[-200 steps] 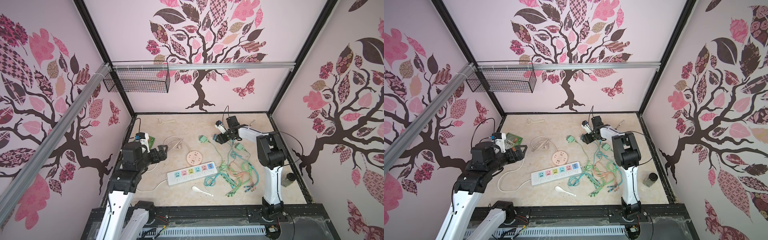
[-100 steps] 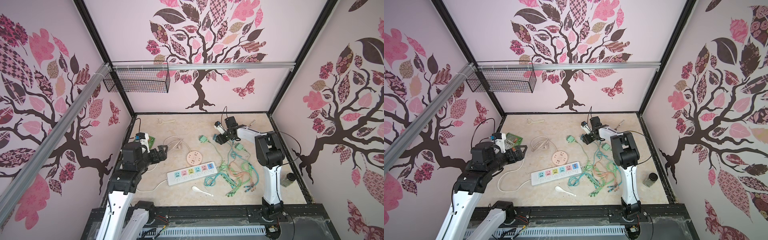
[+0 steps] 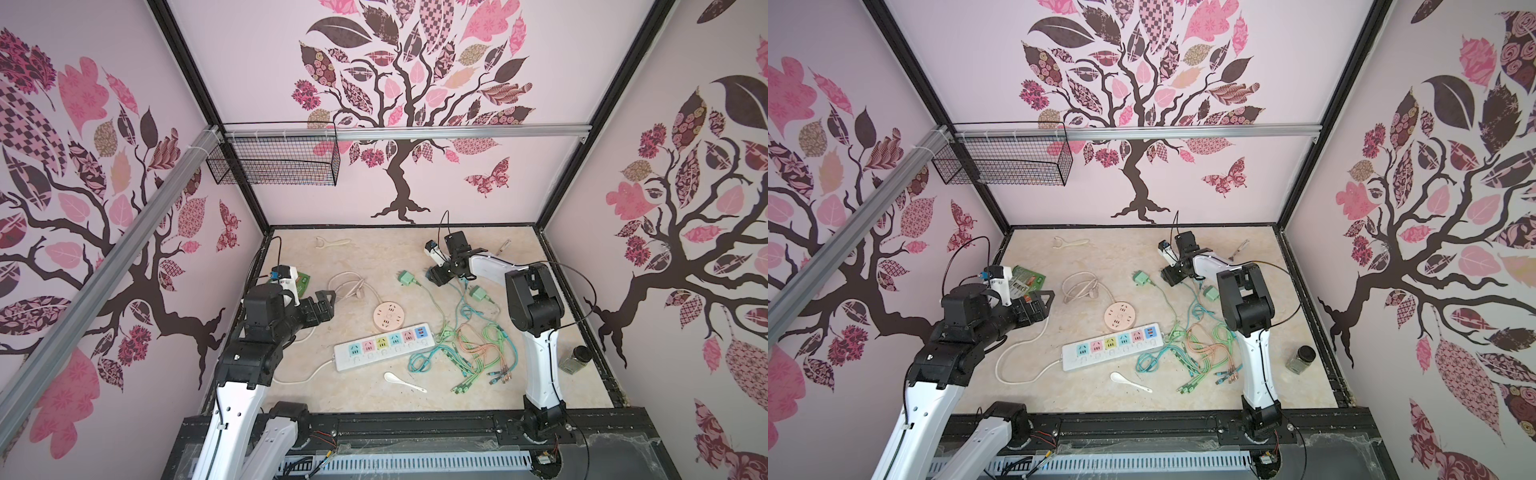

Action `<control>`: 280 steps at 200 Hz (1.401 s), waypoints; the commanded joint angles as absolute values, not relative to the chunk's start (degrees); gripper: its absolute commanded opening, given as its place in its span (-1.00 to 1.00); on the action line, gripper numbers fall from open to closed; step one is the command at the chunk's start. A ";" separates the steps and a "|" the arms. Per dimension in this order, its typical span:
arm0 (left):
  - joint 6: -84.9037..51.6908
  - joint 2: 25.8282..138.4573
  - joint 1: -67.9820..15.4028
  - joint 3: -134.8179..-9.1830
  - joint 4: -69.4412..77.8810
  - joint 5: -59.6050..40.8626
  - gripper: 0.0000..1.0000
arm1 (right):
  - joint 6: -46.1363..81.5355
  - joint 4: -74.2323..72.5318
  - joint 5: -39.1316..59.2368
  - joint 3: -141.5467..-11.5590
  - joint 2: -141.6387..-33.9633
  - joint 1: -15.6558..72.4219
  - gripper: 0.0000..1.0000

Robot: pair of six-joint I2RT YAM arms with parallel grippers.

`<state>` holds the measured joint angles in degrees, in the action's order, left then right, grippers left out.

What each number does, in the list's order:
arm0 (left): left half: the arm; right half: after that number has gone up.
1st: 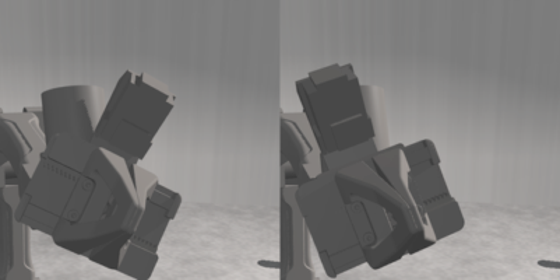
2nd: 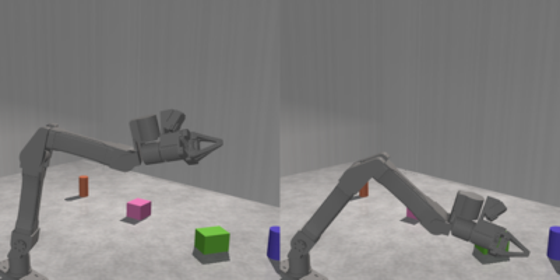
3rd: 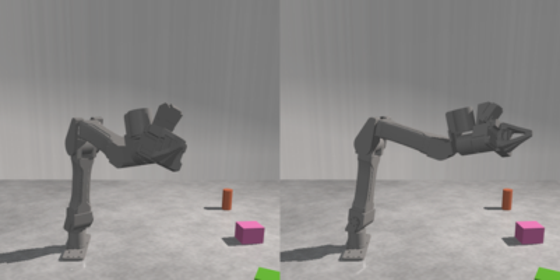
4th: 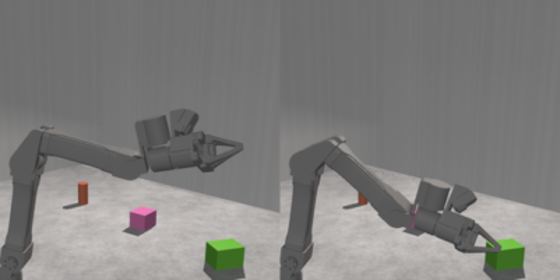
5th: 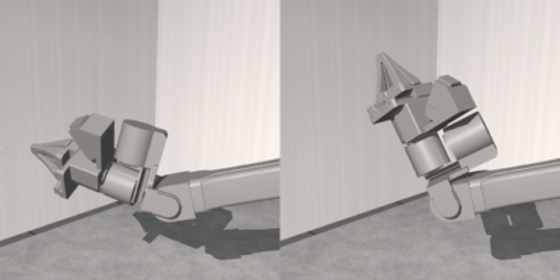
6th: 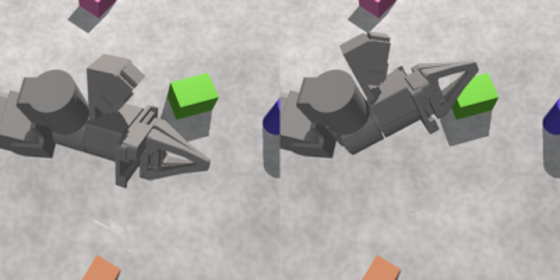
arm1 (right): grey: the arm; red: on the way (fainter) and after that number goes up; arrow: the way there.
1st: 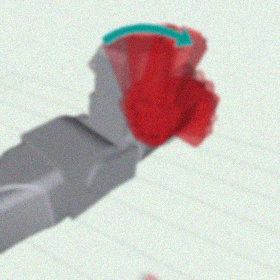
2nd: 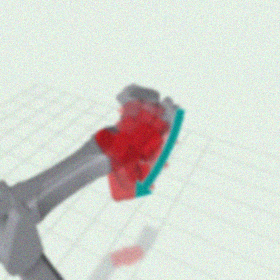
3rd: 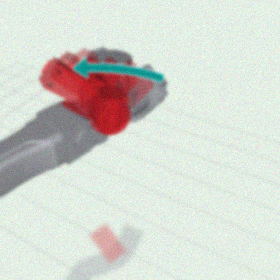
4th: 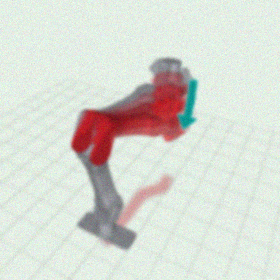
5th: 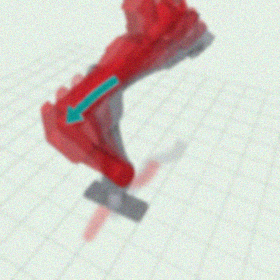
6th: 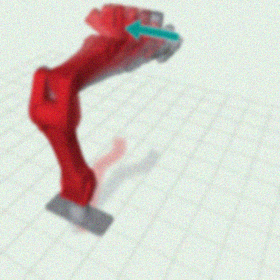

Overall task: Insert the plug
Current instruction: 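Lower the right gripper and close it on the teal charger plug, then lift the teal plug with the right gripper while the left gripper moves toward it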

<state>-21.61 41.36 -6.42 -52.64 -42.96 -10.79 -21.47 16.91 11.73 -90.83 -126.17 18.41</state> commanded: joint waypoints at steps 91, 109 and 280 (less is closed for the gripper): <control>-22.30 41.22 -6.59 -51.28 -42.36 -12.05 0.96 | -16.30 14.85 13.97 -86.44 -120.51 18.98 -0.42; -22.59 41.49 -6.66 -51.59 -42.74 -12.26 0.96 | -15.50 13.19 14.34 -83.79 -116.88 18.98 -0.42; -29.76 49.96 -6.61 -55.35 -34.09 -35.22 0.95 | -9.42 7.11 19.83 -66.91 -79.86 23.30 -0.49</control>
<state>-27.73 49.34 -6.42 -52.60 -38.28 -28.56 -10.76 8.16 17.65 -67.72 -84.86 21.76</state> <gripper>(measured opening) 0.977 0.443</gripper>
